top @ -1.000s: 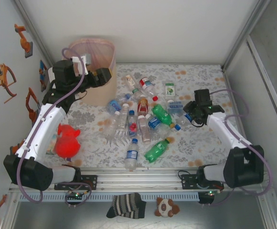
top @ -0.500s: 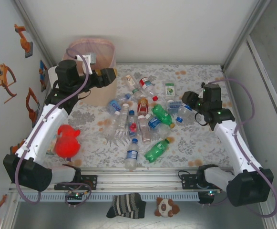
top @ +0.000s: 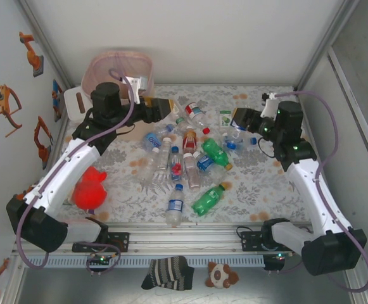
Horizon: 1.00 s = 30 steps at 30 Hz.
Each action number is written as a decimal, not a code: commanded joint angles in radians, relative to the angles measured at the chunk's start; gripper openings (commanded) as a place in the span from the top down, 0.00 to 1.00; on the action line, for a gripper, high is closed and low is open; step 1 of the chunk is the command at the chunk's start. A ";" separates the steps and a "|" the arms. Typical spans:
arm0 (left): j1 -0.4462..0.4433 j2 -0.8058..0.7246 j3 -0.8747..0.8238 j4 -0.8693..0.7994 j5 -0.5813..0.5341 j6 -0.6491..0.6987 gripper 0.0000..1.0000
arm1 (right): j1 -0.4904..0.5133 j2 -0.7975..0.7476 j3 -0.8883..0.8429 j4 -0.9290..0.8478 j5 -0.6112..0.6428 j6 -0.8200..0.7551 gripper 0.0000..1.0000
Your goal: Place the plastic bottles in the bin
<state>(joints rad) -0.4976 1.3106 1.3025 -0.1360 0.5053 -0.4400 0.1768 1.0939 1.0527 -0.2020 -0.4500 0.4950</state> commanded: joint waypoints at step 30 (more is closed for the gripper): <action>-0.030 -0.075 -0.003 0.174 0.241 0.159 0.24 | 0.216 0.094 0.165 0.260 -0.291 -0.210 0.61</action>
<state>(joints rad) -0.5201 1.2839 1.3140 -0.0303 0.6739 -0.3325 0.3828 1.1790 1.1759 0.0059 -0.6930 0.3397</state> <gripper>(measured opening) 0.763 0.574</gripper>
